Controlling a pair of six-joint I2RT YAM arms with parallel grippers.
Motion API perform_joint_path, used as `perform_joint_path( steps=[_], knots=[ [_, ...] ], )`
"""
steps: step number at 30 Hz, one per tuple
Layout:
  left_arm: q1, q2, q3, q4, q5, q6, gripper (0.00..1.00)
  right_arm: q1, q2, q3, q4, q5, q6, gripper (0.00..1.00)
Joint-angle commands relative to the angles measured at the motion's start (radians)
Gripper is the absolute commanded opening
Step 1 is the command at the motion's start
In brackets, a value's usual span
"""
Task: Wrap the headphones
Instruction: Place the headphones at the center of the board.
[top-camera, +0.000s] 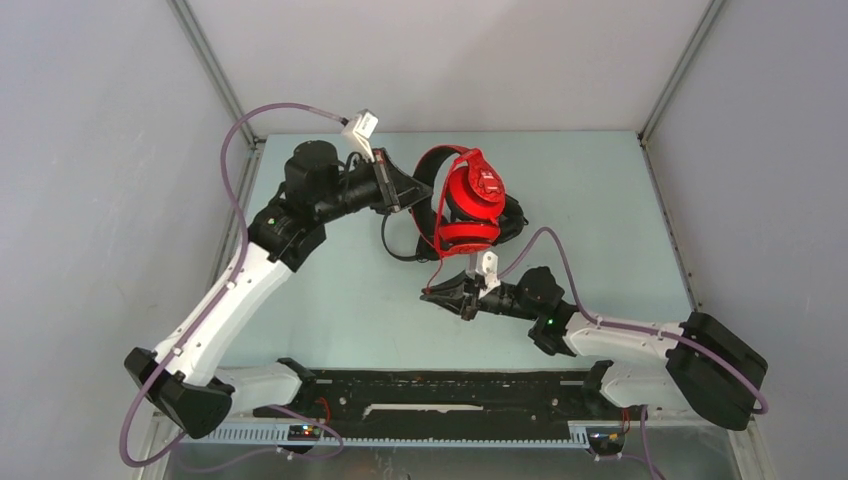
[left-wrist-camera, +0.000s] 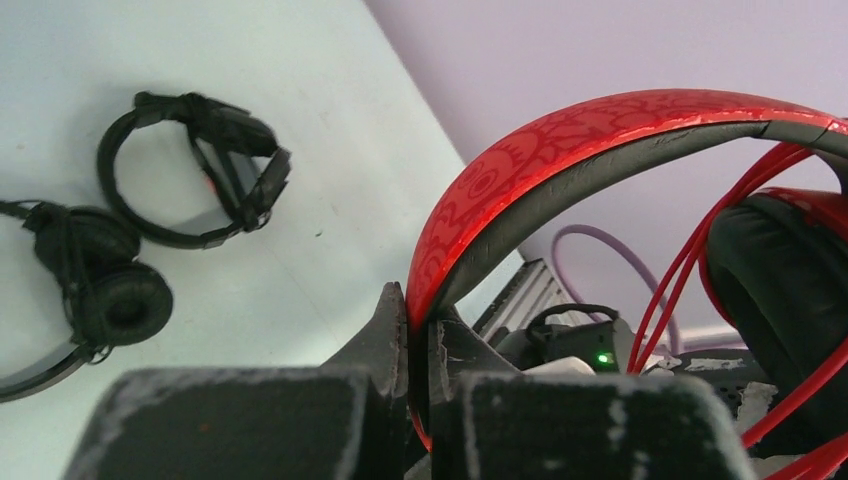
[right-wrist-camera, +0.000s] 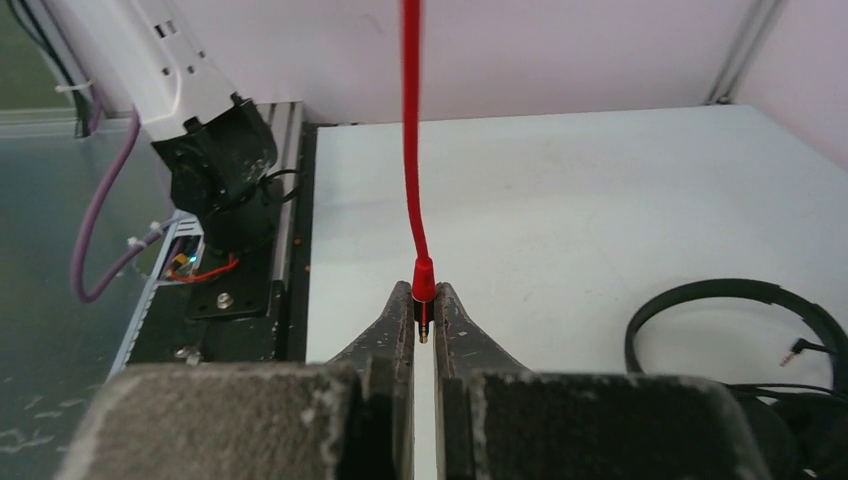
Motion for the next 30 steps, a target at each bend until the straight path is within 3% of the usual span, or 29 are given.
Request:
perform_joint_path(
  steps=[1,9,17,23,30],
  knots=[
    [0.008,0.025,0.083,-0.038,-0.089,0.033,0.00,0.011,0.025,0.045,0.018,-0.083,0.000,0.00],
    [0.025,0.064,0.096,-0.005,-0.099,0.015,0.00,0.020,0.048,0.045,0.031,-0.091,0.003,0.00],
    [0.036,0.032,0.108,-0.028,0.079,0.063,0.00,-0.025,0.067,0.032,0.008,0.042,0.028,0.00],
    [0.037,0.041,0.082,-0.080,0.317,0.289,0.00,-0.050,-0.007,0.014,-0.122,0.096,0.034,0.00],
    [0.039,0.089,0.058,-0.264,0.348,0.699,0.00,-0.054,-0.128,-0.033,-0.238,0.116,0.052,0.00]
  ],
)
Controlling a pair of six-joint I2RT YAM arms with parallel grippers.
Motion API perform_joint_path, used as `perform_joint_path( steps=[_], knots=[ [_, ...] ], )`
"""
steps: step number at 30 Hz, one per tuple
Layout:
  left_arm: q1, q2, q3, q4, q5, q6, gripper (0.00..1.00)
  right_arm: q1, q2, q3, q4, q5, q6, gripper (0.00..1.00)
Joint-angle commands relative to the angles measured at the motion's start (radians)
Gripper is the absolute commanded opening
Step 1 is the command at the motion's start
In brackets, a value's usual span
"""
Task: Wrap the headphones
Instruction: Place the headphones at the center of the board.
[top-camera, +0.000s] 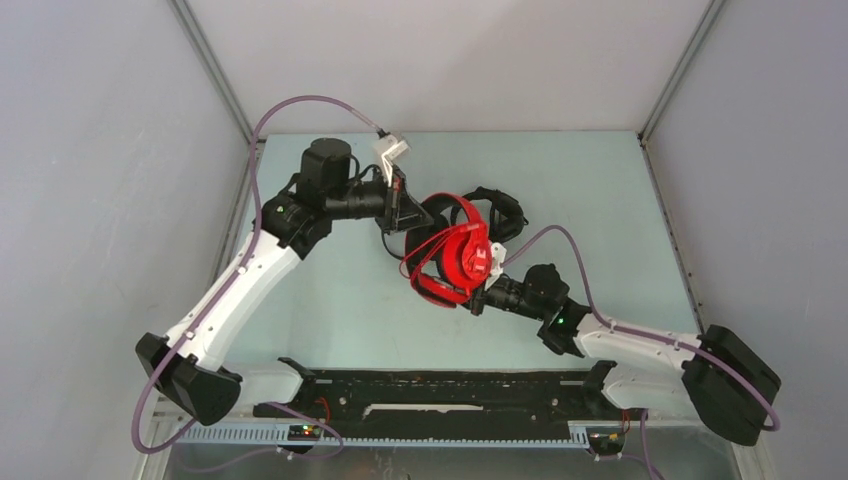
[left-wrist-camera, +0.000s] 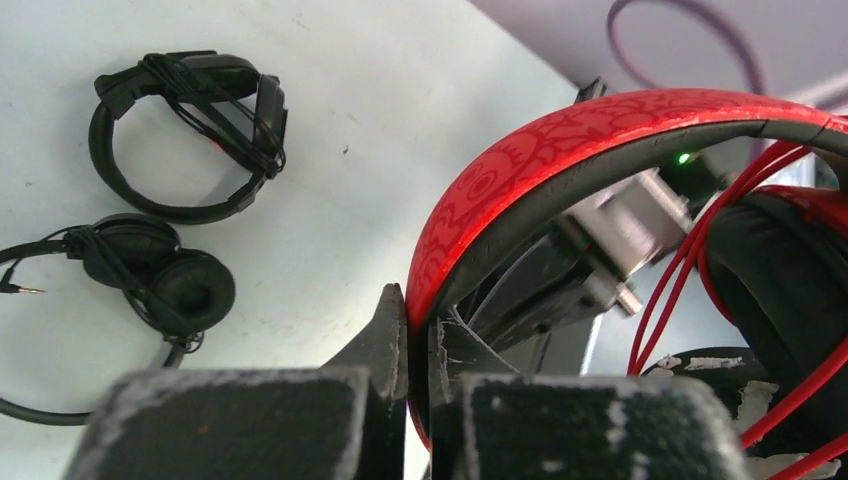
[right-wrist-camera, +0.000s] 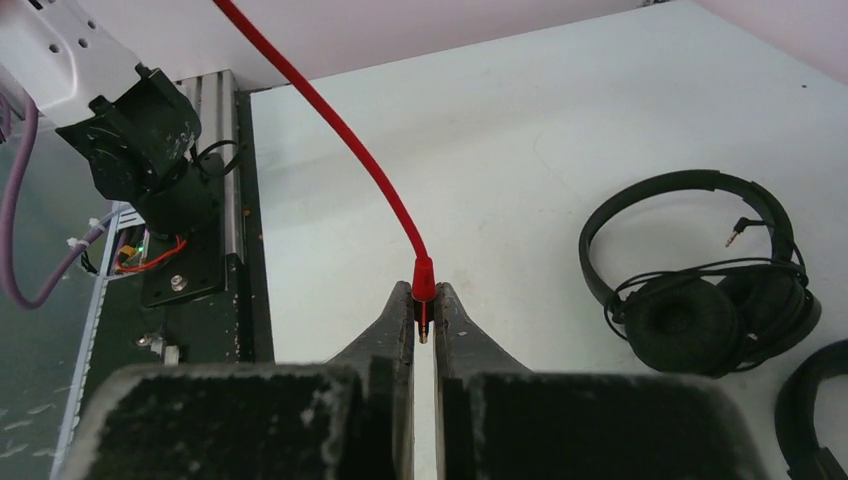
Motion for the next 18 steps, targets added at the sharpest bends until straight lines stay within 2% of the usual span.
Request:
perform_joint_path(
  steps=[1,6,12,18],
  knots=[
    [0.009,0.025,0.024,-0.100,0.080,0.304,0.00,-0.003,-0.083,-0.039,-0.056,0.039,0.030,0.00],
    [0.027,0.090,0.017,-0.114,-0.012,0.393,0.00,-0.002,-0.137,-0.095,-0.066,0.053,0.056,0.00],
    [0.032,0.110,-0.008,-0.126,0.105,0.487,0.00,-0.021,-0.164,-0.155,-0.067,0.113,0.087,0.00],
    [0.033,0.127,0.000,-0.168,0.049,0.531,0.00,-0.026,-0.163,-0.154,-0.079,0.112,0.077,0.00]
  ],
)
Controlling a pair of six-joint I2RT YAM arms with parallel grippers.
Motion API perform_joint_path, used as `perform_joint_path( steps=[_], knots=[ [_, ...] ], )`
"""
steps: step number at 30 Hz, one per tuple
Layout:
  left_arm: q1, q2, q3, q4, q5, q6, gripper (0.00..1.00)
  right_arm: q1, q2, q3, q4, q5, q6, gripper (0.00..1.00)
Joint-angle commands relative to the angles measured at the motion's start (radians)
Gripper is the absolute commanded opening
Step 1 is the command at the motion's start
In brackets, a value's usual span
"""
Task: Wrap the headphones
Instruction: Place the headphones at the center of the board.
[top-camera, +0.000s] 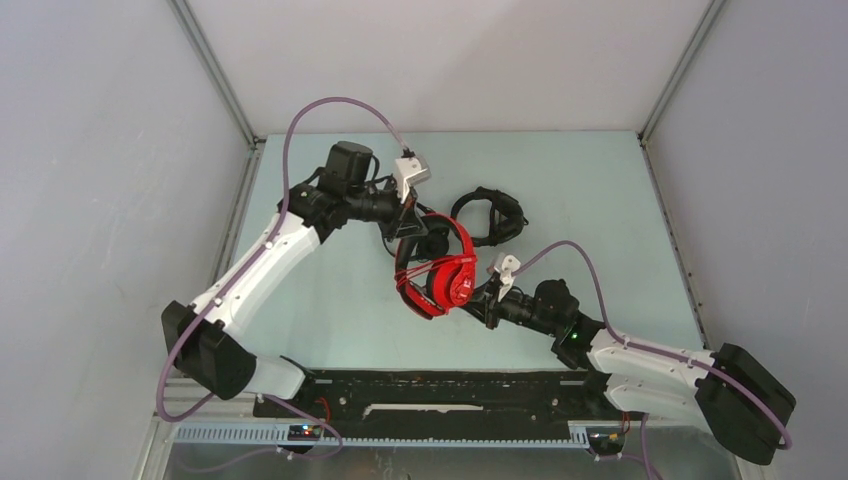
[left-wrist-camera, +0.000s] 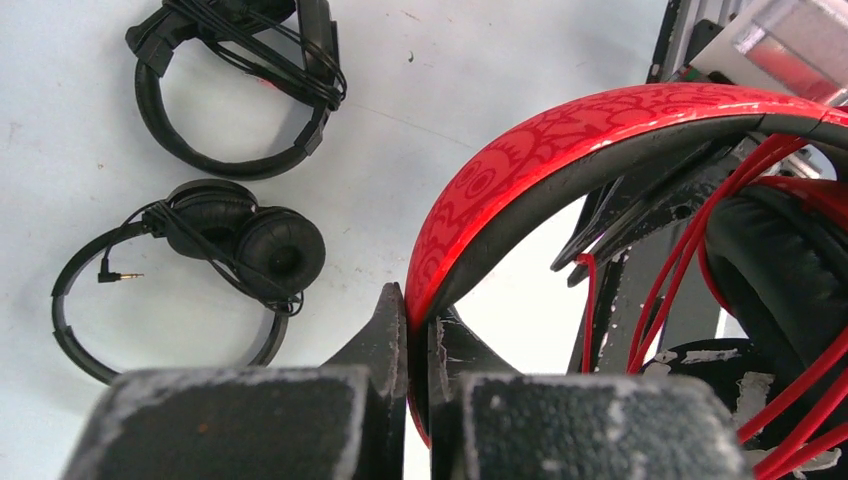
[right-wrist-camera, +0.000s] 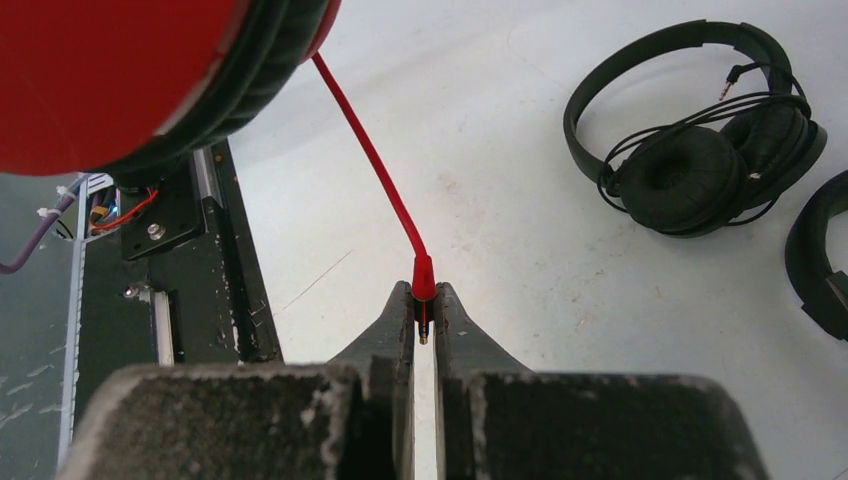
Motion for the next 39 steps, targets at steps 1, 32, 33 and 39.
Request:
perform_joint_path(
  steps=[1,32,33,39],
  knots=[
    [0.005,-0.008,0.001,-0.024,0.007,0.066,0.00,-0.005,-0.022,0.002,0.015,0.035,0.007,0.00],
    [-0.073,0.251,-0.192,-0.019,-0.354,0.677,0.07,0.169,0.372,0.088,0.024,0.251,0.127,0.00],
    [-0.074,0.266,-0.184,-0.015,-0.370,0.675,0.08,0.171,0.387,0.095,0.025,0.252,0.125,0.00],
    [-0.088,0.318,-0.177,0.046,-0.430,0.648,0.18,0.196,0.489,0.109,0.084,0.272,0.161,0.00]
  ],
)
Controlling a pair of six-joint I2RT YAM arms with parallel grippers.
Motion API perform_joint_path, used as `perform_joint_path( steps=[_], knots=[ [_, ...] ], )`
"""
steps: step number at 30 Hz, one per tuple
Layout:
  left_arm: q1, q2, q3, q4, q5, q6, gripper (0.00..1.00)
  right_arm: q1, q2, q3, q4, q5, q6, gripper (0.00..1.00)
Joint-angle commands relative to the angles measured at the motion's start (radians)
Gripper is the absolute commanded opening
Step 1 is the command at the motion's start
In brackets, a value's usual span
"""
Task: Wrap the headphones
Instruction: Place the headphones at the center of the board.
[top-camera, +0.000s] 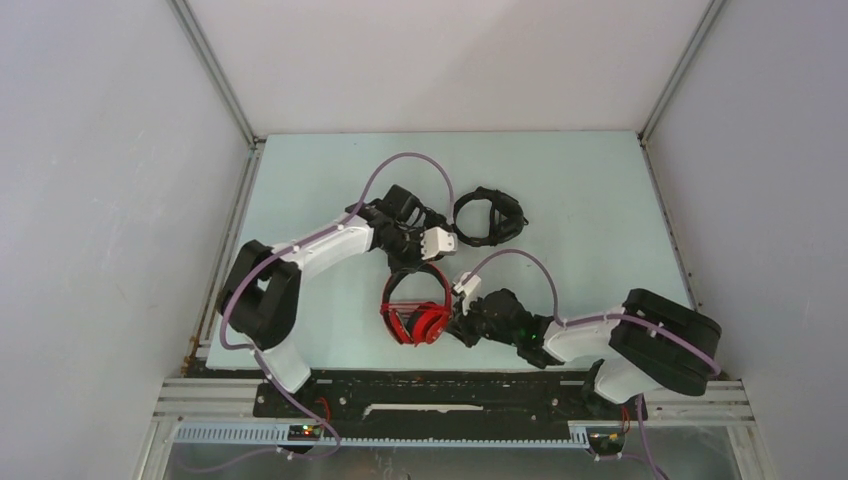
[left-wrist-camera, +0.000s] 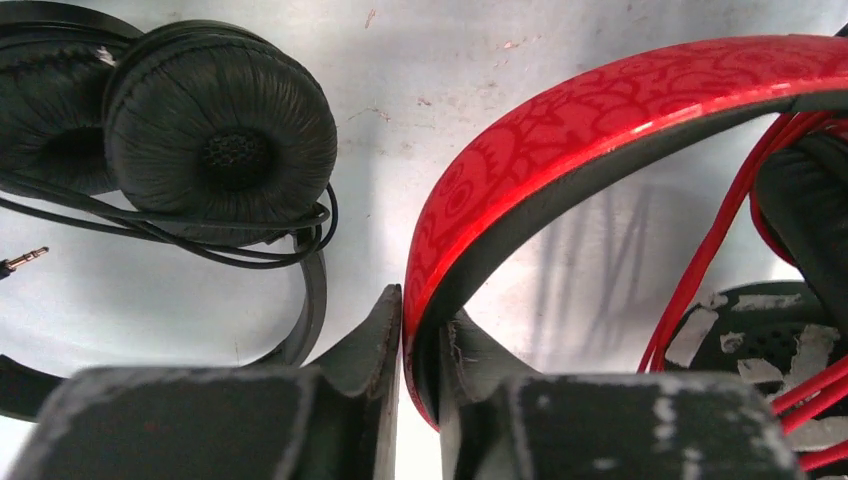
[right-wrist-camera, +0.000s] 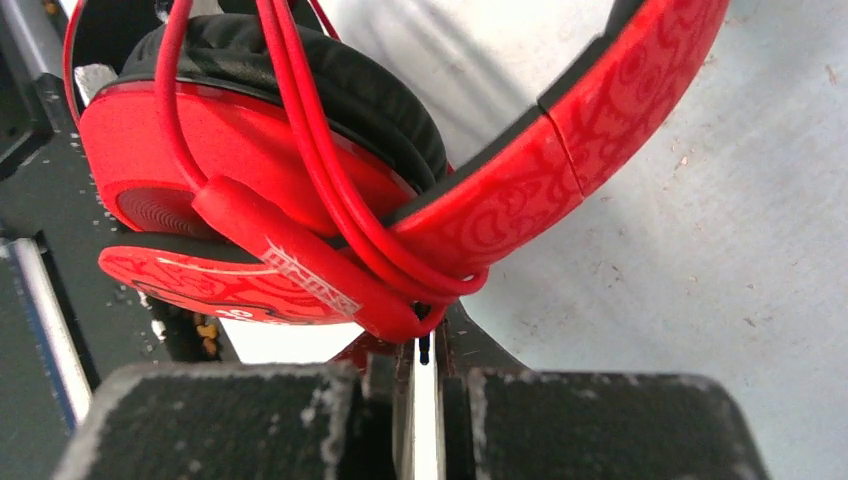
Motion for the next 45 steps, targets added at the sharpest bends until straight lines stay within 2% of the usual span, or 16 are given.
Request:
perform_joint_path(
  steps=[1,5,8,11,13,16,19,22,26,32,33,34,35,39,45],
  knots=[
    [-0.006,0.019,-0.002,0.073,-0.108,0.051,0.22,0.022,0.063,0.041,0.105,0.047,0.039,0.00],
    [-0.041,0.032,-0.027,0.146,-0.141,0.013,0.34,0.026,0.104,0.079,0.109,0.022,0.041,0.00],
    [-0.057,0.027,-0.018,0.127,-0.132,0.004,0.42,0.030,0.112,0.079,0.116,0.025,0.042,0.00],
    [-0.062,0.021,0.004,0.086,-0.121,-0.010,0.44,0.030,0.111,0.079,0.108,0.025,0.037,0.00],
    [-0.067,0.027,0.012,0.065,-0.132,-0.018,0.52,0.034,0.107,0.079,0.087,0.044,0.028,0.01],
    [-0.073,0.034,0.012,0.054,-0.143,-0.049,0.56,0.039,0.113,0.079,0.068,0.070,-0.004,0.04],
    [-0.082,0.022,0.004,0.059,-0.156,-0.076,0.65,0.046,0.123,0.078,0.045,0.106,-0.014,0.04],
    [-0.091,0.002,0.011,0.067,-0.184,-0.095,0.67,0.067,0.127,0.078,0.031,0.141,-0.015,0.05],
    [-0.093,-0.023,0.024,0.070,-0.157,-0.123,0.67,0.104,0.117,0.078,0.005,0.225,-0.021,0.14],
    [-0.095,-0.075,0.048,0.039,-0.161,-0.185,0.69,0.117,0.108,0.078,-0.050,0.312,-0.015,0.19],
    [-0.096,-0.082,0.068,0.018,-0.169,-0.218,0.78,0.118,0.114,0.078,-0.056,0.313,-0.012,0.20],
    [-0.095,-0.091,0.083,-0.002,-0.174,-0.242,0.94,0.119,0.120,0.078,-0.063,0.311,-0.003,0.21],
    [-0.095,-0.105,0.094,-0.013,-0.177,-0.261,0.99,0.120,0.126,0.078,-0.068,0.306,0.008,0.22],
    [-0.095,-0.191,0.103,0.016,-0.184,-0.330,1.00,0.133,0.115,0.078,-0.102,0.278,0.035,0.24],
    [-0.095,-0.360,0.054,0.142,-0.254,-0.454,1.00,0.145,-0.042,0.078,-0.291,0.296,0.109,0.32]
  ],
)
